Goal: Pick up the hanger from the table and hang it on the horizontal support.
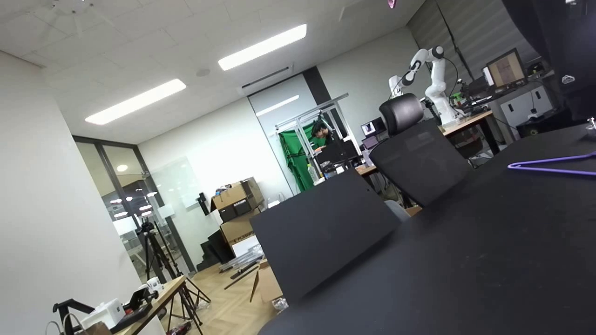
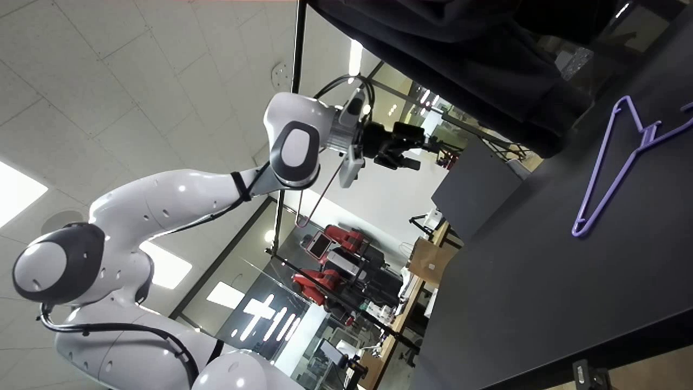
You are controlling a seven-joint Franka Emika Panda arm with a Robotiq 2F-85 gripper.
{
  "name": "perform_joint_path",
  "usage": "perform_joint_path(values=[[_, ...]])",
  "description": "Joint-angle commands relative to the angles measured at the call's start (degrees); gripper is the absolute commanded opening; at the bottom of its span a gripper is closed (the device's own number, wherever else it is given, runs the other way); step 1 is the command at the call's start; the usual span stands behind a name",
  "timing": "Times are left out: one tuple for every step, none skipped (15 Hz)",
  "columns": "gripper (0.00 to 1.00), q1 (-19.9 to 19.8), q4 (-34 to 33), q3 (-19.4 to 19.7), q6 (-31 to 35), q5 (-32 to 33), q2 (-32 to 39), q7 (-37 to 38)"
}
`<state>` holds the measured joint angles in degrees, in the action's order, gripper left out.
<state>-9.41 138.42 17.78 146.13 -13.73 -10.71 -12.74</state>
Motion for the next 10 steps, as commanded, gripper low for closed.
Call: perform_joint_path(values=[[1.00,0.66,-2.84,-1.28,7.45,-3.83,10.54,1.32],[1.00,0.51,-3.95,-1.94,9.29,-4.68,13.70,1.62],[1.00,0.11,-5.19,-2.71,11.15,-5.04,16.87,2.21],[1.00,-0.39,-6.55,-3.54,12.47,-5.11,19.92,2.86],[1.00,0.79,-7.93,-2.69,14.24,-5.66,23.11,2.93],[1.00,0.78,-9.36,-2.95,15.35,-5.55,25.96,3.47],[1.00,0.69,-10.84,-3.49,16.20,-6.28,28.80,2.96],[1.00,0.58,-12.26,-3.95,16.76,-6.63,31.28,2.84],[1.00,0.67,-13.73,-4.30,16.60,-6.64,33.82,2.94],[1.00,0.89,-15.26,-4.45,16.25,-6.32,36.20,3.35]])
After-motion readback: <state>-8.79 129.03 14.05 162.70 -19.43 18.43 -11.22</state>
